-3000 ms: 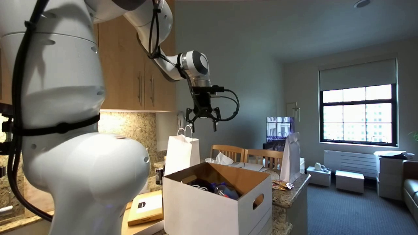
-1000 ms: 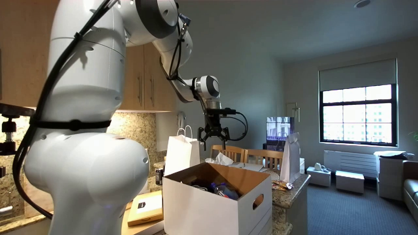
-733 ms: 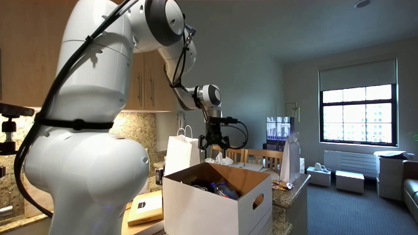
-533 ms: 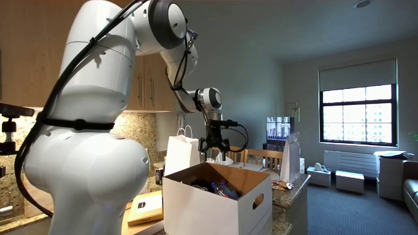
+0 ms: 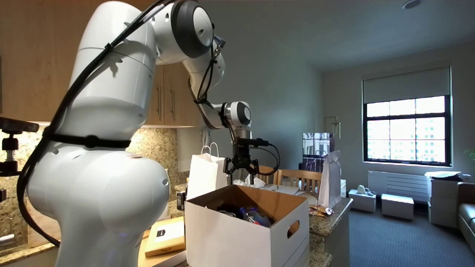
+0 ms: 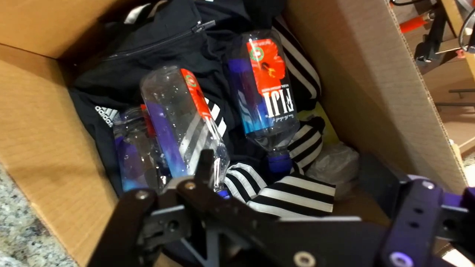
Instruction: Remove three bottles from the box
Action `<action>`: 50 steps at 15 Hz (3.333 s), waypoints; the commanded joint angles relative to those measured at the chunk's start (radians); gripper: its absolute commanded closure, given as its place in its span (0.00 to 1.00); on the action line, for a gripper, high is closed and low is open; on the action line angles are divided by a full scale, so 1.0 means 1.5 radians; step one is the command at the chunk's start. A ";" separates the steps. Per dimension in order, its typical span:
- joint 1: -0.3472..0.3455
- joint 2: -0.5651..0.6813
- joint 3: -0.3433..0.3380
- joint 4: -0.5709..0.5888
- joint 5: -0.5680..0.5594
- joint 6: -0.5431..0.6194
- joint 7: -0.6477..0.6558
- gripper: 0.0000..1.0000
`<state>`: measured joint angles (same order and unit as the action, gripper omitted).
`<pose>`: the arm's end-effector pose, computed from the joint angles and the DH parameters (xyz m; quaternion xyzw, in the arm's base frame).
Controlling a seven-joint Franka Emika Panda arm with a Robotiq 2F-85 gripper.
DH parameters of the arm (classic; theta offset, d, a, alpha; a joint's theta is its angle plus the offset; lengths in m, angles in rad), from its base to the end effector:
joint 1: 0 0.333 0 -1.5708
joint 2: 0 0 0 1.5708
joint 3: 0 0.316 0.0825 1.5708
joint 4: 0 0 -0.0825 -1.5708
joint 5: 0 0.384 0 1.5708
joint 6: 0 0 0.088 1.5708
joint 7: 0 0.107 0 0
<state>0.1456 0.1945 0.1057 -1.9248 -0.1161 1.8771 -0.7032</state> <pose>0.5573 0.1320 0.3731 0.8696 0.4770 -0.1264 0.0146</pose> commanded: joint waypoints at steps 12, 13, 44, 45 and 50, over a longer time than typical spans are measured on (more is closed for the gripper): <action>0.022 0.165 0.021 0.010 -0.088 0.244 0.174 0.00; 0.024 0.169 0.021 0.010 -0.096 0.235 0.176 0.00; 0.027 0.099 0.033 -0.042 -0.179 0.210 0.179 0.66; 0.027 0.099 0.034 -0.047 -0.179 0.201 0.179 0.60; 0.035 0.111 0.049 -0.059 -0.187 0.189 0.183 0.29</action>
<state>0.1888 0.3731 0.1695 -1.9870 -0.3789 2.1582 -0.4324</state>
